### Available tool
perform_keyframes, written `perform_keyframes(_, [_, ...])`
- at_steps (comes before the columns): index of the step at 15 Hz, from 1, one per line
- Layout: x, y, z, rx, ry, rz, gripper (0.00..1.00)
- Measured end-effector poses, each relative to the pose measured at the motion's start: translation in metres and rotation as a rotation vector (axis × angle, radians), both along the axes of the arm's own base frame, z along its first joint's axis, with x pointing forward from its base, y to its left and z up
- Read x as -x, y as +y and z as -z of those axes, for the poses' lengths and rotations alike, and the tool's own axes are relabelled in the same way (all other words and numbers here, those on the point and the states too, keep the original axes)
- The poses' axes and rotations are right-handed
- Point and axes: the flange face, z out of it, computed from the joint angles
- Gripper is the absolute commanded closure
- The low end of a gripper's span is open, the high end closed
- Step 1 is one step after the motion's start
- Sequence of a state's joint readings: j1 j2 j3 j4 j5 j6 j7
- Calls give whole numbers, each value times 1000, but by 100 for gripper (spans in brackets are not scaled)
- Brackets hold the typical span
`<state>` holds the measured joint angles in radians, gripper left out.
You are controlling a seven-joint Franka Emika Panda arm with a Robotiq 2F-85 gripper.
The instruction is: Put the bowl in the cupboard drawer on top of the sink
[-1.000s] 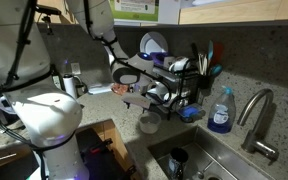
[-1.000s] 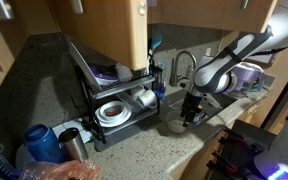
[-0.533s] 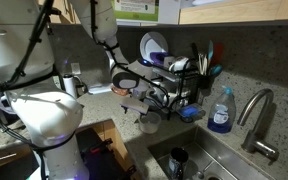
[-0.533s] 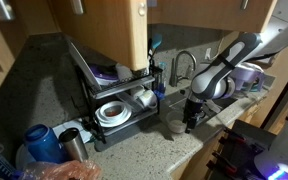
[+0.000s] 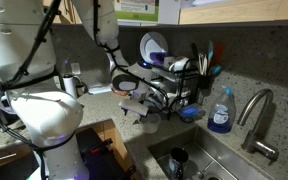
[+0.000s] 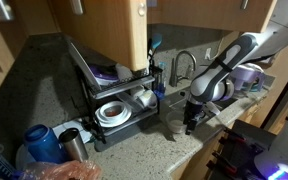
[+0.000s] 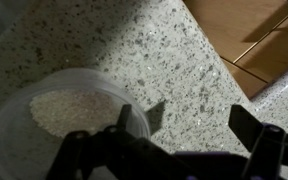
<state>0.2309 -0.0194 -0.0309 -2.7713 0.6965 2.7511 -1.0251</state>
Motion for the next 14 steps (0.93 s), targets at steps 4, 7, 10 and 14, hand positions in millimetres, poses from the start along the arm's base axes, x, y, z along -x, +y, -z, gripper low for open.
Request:
perform_keyframes(4, [-1,3,5,24,-14,-11,0])
perform_keyframes(7, [-3,7,10,50,-34,-28,0])
perform_keyframes(10, [-4,9,16,67,-38,-33,0])
perform_keyframes(14, [-9,9,18,87,-59,-45,32])
